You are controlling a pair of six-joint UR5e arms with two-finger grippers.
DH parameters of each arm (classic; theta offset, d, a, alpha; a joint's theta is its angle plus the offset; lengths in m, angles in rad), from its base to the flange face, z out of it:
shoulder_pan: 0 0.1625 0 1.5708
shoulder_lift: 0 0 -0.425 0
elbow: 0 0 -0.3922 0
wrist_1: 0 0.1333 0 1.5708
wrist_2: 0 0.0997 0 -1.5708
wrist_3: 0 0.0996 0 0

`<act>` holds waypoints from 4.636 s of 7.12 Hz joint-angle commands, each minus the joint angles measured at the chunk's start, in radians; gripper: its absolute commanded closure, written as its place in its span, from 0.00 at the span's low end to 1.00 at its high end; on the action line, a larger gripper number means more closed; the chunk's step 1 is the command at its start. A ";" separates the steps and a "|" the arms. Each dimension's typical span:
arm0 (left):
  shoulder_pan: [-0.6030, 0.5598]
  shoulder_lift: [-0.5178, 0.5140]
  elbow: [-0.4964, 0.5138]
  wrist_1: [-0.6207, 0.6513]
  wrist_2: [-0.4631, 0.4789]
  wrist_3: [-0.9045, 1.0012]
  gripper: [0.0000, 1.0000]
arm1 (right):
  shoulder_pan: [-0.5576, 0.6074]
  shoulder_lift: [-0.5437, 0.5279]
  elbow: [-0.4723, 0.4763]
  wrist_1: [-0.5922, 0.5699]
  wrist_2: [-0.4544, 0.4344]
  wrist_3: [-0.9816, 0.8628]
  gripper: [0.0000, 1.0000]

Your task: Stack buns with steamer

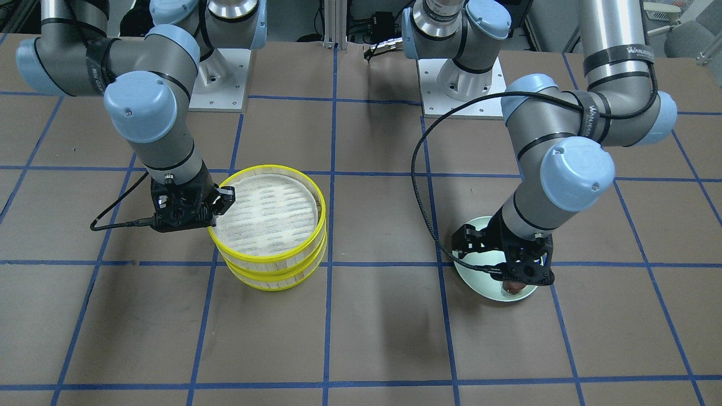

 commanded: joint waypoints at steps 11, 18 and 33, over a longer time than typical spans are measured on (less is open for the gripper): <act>0.109 -0.161 -0.043 0.088 0.083 0.455 0.09 | 0.015 -0.093 -0.335 0.350 -0.047 0.023 0.00; 0.073 -0.054 0.012 -0.008 0.059 0.211 1.00 | 0.015 -0.221 -0.379 0.547 -0.024 0.121 0.00; -0.392 -0.019 -0.051 0.098 -0.598 -0.709 0.00 | 0.013 -0.210 -0.379 0.503 -0.027 0.089 0.00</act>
